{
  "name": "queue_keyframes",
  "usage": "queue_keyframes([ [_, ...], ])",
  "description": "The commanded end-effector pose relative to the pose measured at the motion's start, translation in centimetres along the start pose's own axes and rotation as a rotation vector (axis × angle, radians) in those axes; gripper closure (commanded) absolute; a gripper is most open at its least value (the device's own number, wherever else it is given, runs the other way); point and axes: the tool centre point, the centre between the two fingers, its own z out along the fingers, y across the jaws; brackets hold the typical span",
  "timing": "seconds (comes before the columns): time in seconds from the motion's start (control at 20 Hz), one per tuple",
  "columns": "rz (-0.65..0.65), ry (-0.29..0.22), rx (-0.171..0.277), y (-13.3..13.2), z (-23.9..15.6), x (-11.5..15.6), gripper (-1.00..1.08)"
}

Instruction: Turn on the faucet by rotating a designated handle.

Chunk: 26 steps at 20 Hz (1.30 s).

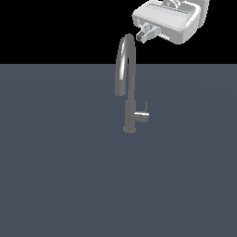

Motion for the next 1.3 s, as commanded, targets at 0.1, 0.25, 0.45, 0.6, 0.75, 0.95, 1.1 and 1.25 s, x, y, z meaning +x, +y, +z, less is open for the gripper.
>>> queue_keyframes([
  [0.1,0.088,-0.072,0.094,0.0,0.0,3.6,1.08],
  [0.25,0.151,-0.122,0.161,0.1,0.2,6.1,1.08],
  [0.45,0.241,-0.194,0.256,0.6,0.8,9.6,1.08],
  [0.6,0.312,-0.250,0.331,1.1,1.4,12.3,1.08],
  [0.75,0.384,-0.307,0.406,1.8,2.3,14.9,1.08],
  [0.95,0.471,-0.375,0.497,2.7,3.6,17.9,1.08],
  [1.1,0.526,-0.416,0.553,3.3,4.6,19.7,1.08],
  [1.25,0.570,-0.450,0.598,3.9,5.5,21.1,1.08],
])
